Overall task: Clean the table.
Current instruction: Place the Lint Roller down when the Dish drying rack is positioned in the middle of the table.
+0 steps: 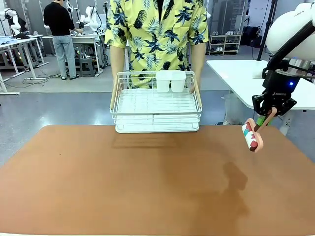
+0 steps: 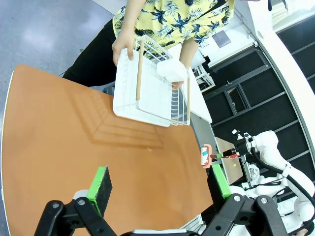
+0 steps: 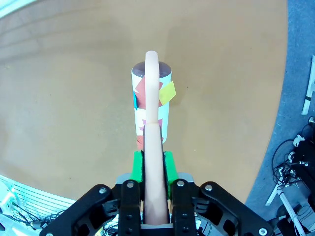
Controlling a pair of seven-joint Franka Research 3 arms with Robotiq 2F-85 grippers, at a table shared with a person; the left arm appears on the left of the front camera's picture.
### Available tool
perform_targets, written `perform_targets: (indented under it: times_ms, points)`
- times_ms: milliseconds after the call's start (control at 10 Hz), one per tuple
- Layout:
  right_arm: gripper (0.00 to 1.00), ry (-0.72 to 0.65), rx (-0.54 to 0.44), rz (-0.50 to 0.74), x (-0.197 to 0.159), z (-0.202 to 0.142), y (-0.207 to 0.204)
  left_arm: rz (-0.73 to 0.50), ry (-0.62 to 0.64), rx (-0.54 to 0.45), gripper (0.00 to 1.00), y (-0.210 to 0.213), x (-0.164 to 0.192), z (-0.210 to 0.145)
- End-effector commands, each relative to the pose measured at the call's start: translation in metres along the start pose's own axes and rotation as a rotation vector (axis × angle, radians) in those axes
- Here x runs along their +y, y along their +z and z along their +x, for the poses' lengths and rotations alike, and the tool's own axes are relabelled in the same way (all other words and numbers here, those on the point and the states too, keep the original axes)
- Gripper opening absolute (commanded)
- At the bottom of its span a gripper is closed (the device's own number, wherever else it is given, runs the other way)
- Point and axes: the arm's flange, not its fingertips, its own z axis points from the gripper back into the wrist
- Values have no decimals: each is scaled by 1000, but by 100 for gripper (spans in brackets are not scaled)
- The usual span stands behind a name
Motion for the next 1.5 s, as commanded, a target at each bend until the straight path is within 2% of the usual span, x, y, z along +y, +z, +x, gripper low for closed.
perform_targets:
  times_ms: [0, 1400]
  points:
    - [21, 4, 4, 1, 1, 1, 4, -7, -1, -6, 100, 1, 0, 1]
    - [21, 4, 4, 1, 1, 1, 4, -7, -1, -6, 100, 1, 0, 1]
